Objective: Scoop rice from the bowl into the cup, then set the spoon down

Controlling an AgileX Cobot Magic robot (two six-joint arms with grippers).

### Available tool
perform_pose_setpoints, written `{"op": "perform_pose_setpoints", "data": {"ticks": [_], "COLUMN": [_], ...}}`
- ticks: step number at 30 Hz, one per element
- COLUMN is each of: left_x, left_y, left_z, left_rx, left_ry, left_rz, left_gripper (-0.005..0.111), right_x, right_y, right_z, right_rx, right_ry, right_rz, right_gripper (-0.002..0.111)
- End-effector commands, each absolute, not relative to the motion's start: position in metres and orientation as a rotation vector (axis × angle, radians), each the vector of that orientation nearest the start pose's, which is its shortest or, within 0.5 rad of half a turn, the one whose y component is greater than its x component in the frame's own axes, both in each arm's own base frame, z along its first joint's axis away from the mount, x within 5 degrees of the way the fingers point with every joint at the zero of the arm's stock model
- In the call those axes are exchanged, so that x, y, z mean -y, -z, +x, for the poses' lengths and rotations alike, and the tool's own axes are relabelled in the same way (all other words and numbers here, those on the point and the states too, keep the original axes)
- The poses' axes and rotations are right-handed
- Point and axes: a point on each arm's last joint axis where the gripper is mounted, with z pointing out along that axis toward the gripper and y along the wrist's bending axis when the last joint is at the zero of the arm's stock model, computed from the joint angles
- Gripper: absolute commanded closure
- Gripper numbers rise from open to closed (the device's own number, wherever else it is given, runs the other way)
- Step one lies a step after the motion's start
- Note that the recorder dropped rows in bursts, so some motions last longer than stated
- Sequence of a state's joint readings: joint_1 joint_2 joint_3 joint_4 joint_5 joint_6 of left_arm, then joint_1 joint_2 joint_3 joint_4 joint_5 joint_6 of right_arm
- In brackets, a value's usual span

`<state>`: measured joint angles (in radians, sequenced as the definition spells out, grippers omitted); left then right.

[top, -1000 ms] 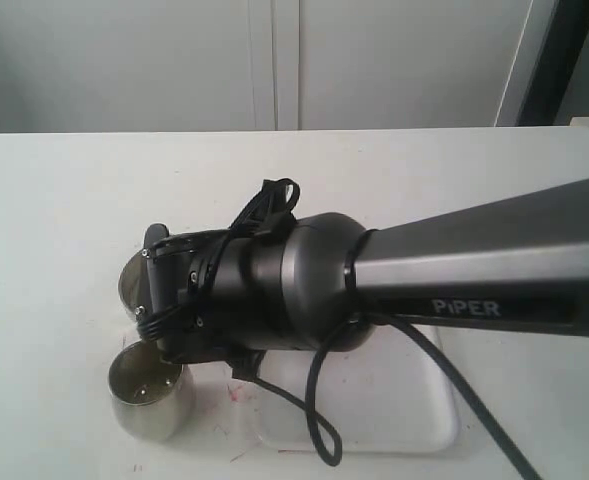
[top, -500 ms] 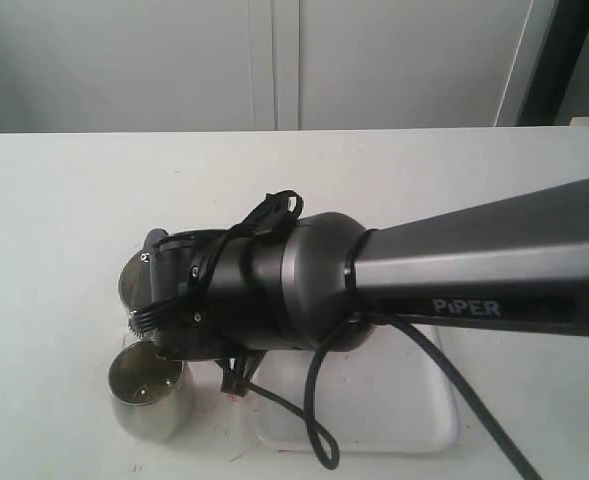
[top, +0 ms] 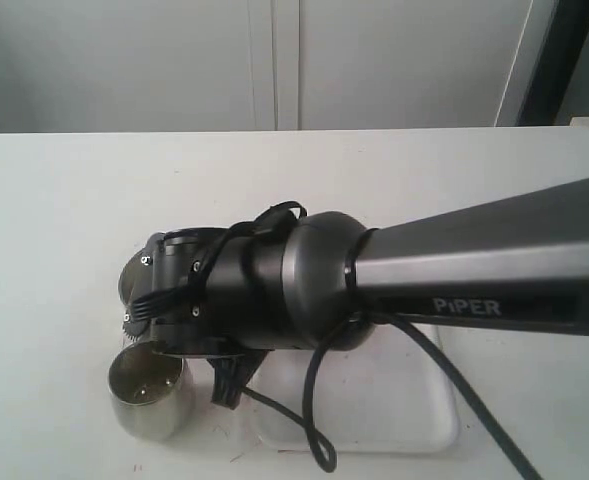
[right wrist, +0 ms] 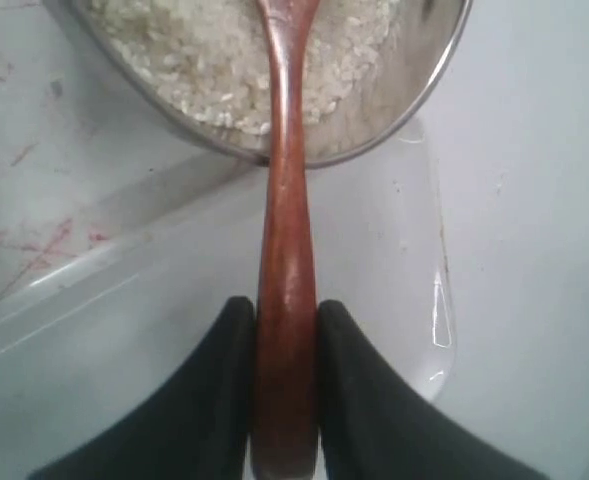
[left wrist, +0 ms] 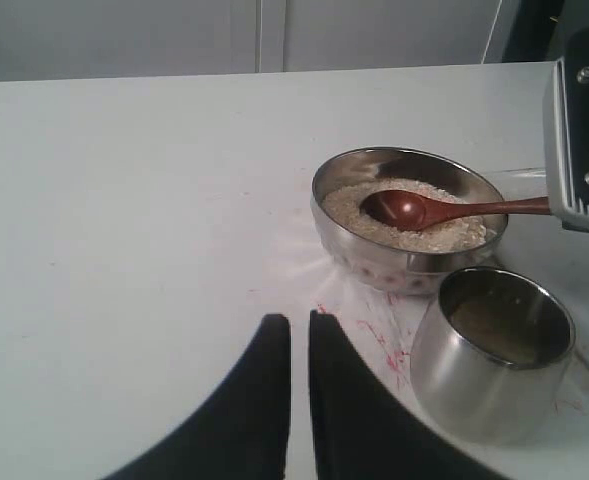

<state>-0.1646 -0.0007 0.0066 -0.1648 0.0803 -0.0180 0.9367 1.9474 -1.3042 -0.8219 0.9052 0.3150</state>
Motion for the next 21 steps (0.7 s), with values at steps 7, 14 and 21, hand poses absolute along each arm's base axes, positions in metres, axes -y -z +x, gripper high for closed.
{"op": "perform_pose_setpoints", "data": {"ticks": [7,14,21], "left_x": [0.011,0.011,0.011], "left_y": [-0.206,-0.206,-0.206], "left_z": [0.055,0.055,0.055], "left_rx": [-1.566,-1.566,-1.566], "left_ry": [0.294,0.294,0.294], "left_rz": [-0.003,-0.003,-0.003], "left_gripper": [0.092,0.092,0.092], "right_x": [-0.293,-0.279,-0.276], "right_y": [-0.209,-0.214,-0.239], "right_z": [0.278,0.291,0.293], "right_rx": [-2.291,-2.508,-2.496], "right_ry": [0.448,0.272,-0.012], "right_rz": [-1.276,-1.136,-1.047], "right_gripper": [0.108,0.108,0.108]}}
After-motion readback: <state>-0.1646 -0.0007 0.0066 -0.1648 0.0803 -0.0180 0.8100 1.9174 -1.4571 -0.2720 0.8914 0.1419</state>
